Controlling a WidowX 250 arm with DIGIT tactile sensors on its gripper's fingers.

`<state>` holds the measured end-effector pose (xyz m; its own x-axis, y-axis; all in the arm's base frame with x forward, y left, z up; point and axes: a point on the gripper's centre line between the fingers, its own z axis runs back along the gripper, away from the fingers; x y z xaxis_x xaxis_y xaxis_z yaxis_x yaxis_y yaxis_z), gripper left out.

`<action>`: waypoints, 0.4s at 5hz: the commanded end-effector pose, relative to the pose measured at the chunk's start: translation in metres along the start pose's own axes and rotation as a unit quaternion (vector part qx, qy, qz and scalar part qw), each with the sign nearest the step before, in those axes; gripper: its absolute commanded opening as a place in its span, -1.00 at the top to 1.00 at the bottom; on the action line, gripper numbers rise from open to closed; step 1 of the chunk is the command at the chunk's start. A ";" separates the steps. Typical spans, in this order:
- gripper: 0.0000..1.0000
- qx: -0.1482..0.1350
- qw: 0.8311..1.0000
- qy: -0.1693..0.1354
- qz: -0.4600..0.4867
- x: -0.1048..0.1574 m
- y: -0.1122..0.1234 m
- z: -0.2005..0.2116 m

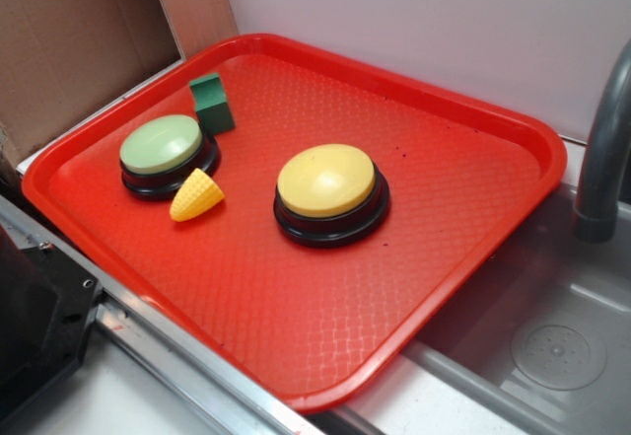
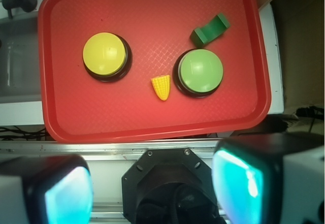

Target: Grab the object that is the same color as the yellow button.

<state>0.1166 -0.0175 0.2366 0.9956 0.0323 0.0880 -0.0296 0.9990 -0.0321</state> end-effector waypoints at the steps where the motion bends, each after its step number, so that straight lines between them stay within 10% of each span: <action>1: -1.00 0.000 1.000 0.000 0.000 0.000 0.000 0.000; 2: -1.00 -0.012 0.999 -0.014 0.047 0.004 0.001 -0.009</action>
<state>0.1201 -0.0155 0.2220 0.9863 0.1352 0.0940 -0.1303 0.9899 -0.0565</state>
